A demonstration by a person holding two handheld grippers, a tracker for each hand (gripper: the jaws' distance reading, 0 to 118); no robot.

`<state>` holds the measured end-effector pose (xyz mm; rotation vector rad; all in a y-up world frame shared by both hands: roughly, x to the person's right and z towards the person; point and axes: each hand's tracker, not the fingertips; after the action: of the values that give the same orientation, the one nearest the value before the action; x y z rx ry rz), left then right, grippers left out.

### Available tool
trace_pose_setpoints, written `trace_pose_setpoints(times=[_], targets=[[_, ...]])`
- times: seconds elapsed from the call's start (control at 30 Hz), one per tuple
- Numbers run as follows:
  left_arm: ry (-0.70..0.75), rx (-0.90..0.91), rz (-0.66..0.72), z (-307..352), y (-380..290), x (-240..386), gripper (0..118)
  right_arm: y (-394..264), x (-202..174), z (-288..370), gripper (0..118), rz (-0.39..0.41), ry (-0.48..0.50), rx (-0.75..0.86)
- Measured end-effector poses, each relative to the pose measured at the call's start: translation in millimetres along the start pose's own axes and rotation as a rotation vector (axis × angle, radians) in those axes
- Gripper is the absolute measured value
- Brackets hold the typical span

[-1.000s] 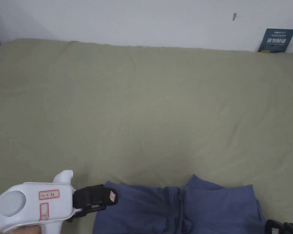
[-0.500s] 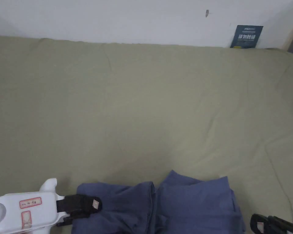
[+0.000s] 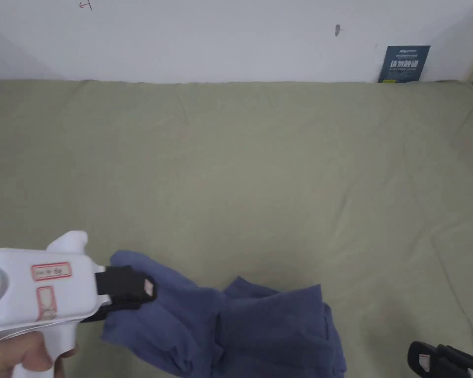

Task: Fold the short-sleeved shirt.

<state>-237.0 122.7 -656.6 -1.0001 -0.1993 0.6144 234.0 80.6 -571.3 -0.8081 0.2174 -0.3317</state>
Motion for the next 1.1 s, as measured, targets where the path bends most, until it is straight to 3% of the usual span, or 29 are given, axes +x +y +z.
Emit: trace_pose_setpoints(times=[0.2, 0.33, 0.53, 0.67, 0.7, 0.83, 0.9, 0.97, 1.0, 1.03, 1.07, 1.1], targets=[[0.053, -0.066, -0.185, -51, -26, 97, 16, -2, 17, 11, 0, -0.025, -0.018, 0.019], [0.074, -0.131, -0.297, -112, -46, 126, 16, -5, 28, 16, 0, -0.048, -0.029, 0.025], [-0.001, -0.240, -0.212, -212, -71, 122, 16, -8, 37, 22, 0, -0.080, -0.042, 0.031], [-0.003, -0.245, -0.132, -236, -81, 101, 16, -9, 45, 23, 0, -0.091, -0.054, 0.031], [-0.043, -0.226, -0.109, -232, -79, 101, 22, -9, 46, 24, 0, -0.091, -0.057, 0.031], [-0.225, -0.247, -0.113, -204, -76, 103, 116, -8, 49, 22, 0, -0.095, -0.063, 0.029], [-0.154, -0.235, -0.179, -176, -75, 110, 116, -8, 46, 23, 0, -0.099, -0.070, 0.032], [-0.213, -0.180, -0.222, -144, -70, 108, 107, -8, 44, 23, 0, -0.105, -0.058, 0.033], [-0.237, -0.163, -0.233, -129, -67, 103, 87, -8, 42, 22, 0, -0.106, -0.054, 0.032], [-0.244, -0.131, -0.231, -116, -65, 95, 25, -8, 40, 20, 0, -0.103, -0.048, 0.028], [-0.228, -0.107, -0.235, -104, -63, 87, 25, -8, 38, 18, 0, -0.097, -0.043, 0.022], [-0.168, -0.073, -0.236, -96, -59, 80, 8, -8, 37, 16, 0, -0.090, -0.040, 0.020]])
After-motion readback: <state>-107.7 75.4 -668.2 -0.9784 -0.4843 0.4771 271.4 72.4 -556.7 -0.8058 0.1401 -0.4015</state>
